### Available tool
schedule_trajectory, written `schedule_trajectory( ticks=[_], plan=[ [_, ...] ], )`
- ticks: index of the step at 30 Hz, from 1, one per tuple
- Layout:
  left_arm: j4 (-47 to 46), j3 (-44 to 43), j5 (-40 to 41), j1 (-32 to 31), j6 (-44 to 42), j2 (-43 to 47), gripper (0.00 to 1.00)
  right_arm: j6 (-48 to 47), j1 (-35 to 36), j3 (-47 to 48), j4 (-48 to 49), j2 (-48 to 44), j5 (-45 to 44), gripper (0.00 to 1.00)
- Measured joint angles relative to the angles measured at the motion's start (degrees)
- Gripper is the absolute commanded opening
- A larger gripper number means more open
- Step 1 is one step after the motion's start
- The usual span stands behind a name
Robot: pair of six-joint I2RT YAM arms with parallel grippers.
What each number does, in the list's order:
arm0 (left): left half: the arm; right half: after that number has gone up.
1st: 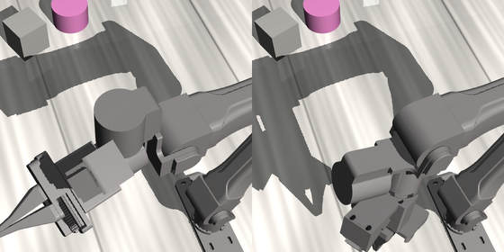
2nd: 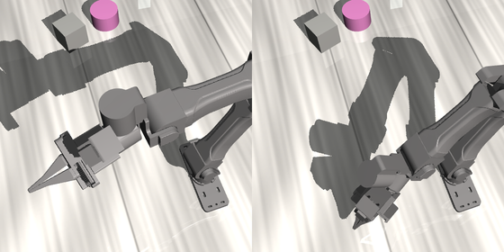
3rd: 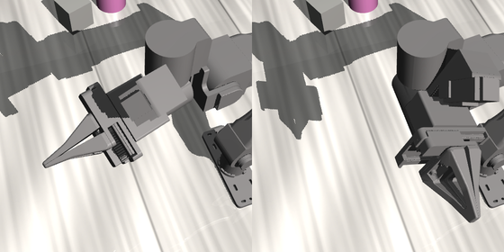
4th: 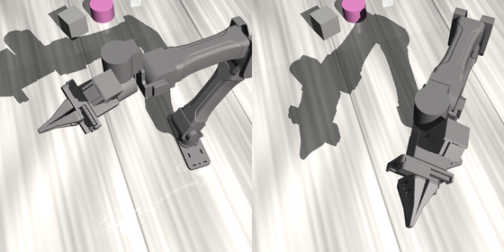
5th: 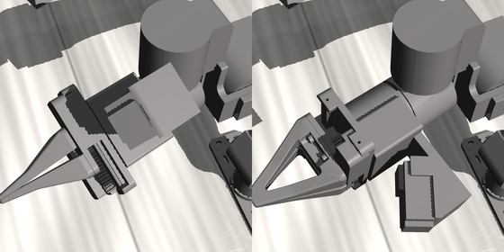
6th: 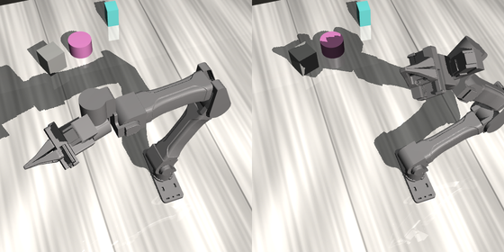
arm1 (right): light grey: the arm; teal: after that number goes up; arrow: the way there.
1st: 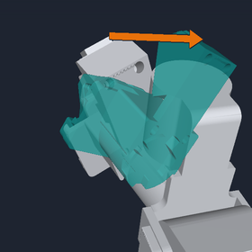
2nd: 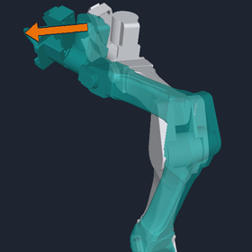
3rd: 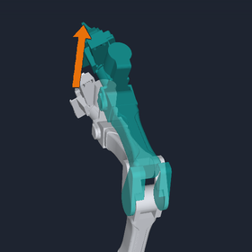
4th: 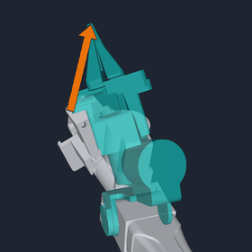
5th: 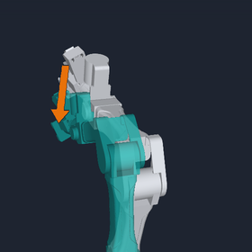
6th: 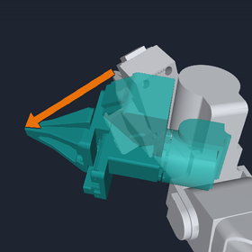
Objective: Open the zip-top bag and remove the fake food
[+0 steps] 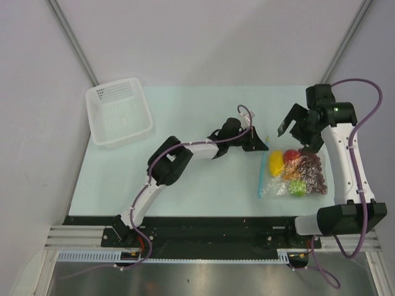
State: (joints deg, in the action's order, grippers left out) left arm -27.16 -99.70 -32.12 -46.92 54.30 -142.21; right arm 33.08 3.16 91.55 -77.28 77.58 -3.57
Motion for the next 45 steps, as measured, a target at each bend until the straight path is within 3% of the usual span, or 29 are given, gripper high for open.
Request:
schedule_trajectory(
  ticks=[5,13,19,24,27,37,45],
  plan=[
    [5.2,0.3,2.9,-0.2,-6.0,8.7,0.0,2.1,-5.3,6.2,-0.1,5.1,0.4,0.98],
    [10.0,-1.7,5.7,-2.1,-14.5,17.2,0.0,1.9,-5.9,18.4,-0.2,10.9,-0.8,0.88],
    [16.4,-5.2,7.5,-4.3,-17.9,17.1,0.0,-1.9,-5.9,23.5,-0.4,13.9,-0.1,0.81],
    [28.1,-23.9,8.2,-5.1,-21.9,11.2,0.0,-4.5,-5.9,25.5,-0.4,16.0,0.3,0.73],
    [31.7,-29.7,7.5,-5.2,-24.0,10.1,0.0,-5.2,-5.8,26.8,-0.4,16.3,0.9,0.64],
    [36.6,-31.0,3.1,-4.9,-29.0,10.1,0.0,-8.6,-4.0,30.5,-0.4,16.3,2.0,0.51],
    [37.7,-31.0,2.3,-5.0,-30.8,10.1,0.0,-10.1,1.5,31.1,-0.4,17.2,0.5,0.43]
  ],
)
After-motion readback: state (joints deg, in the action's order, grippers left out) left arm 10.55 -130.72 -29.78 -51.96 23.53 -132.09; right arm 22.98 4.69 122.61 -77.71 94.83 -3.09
